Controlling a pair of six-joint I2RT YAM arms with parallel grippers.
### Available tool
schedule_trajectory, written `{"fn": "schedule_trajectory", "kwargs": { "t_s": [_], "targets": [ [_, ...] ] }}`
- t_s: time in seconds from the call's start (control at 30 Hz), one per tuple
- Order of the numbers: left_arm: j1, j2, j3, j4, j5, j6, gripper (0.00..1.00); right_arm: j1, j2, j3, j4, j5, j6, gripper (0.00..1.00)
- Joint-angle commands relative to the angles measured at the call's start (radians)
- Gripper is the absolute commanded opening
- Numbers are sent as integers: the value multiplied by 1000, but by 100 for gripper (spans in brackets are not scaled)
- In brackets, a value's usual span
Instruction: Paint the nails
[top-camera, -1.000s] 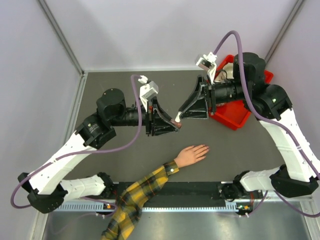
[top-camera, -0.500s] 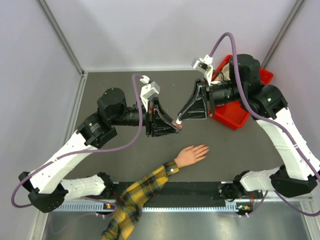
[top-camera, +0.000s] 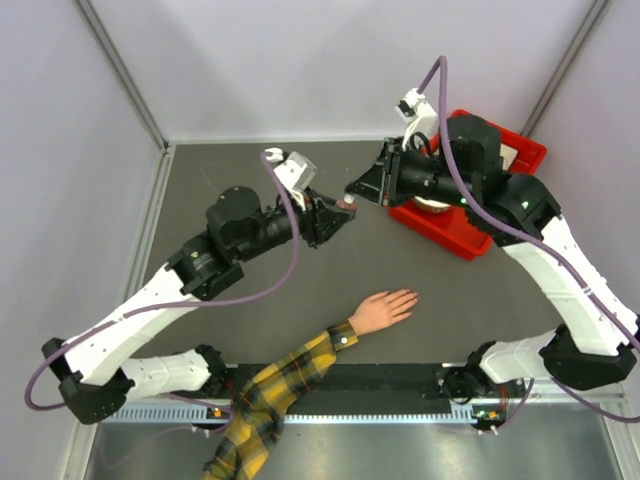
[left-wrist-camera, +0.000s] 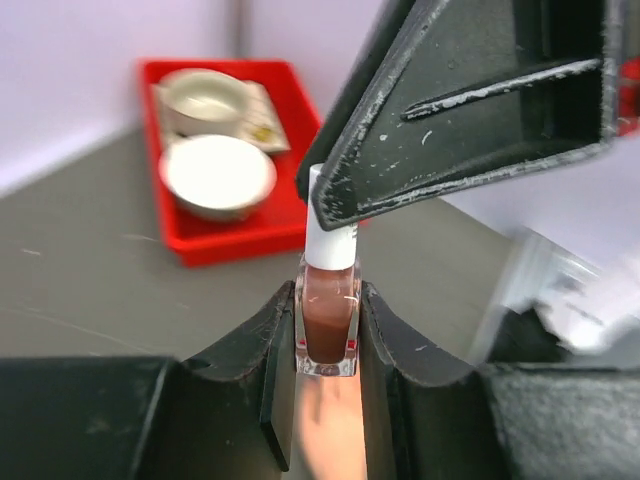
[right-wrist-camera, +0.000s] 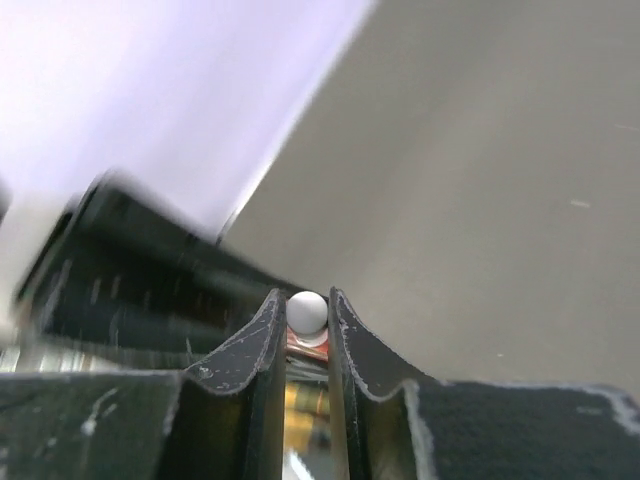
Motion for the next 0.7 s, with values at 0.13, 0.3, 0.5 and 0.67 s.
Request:
{"fn": "schedule_trajectory", "kwargs": {
  "t_s": [0.13, 0.3, 0.5, 0.67],
  "targets": [
    [17, 243, -44, 521, -559, 327, 0, 62, 183, 263, -256, 513, 306, 0],
    [17, 282, -42, 557, -569, 378, 0, 69, 184, 291, -256, 526, 358, 0],
    [18, 212, 19, 281, -327, 297, 0, 6, 132, 264, -199, 336, 154, 61],
    [20, 52, -33, 98, -100, 193, 0, -224, 1, 101, -52, -142, 27, 79]
  ]
}}
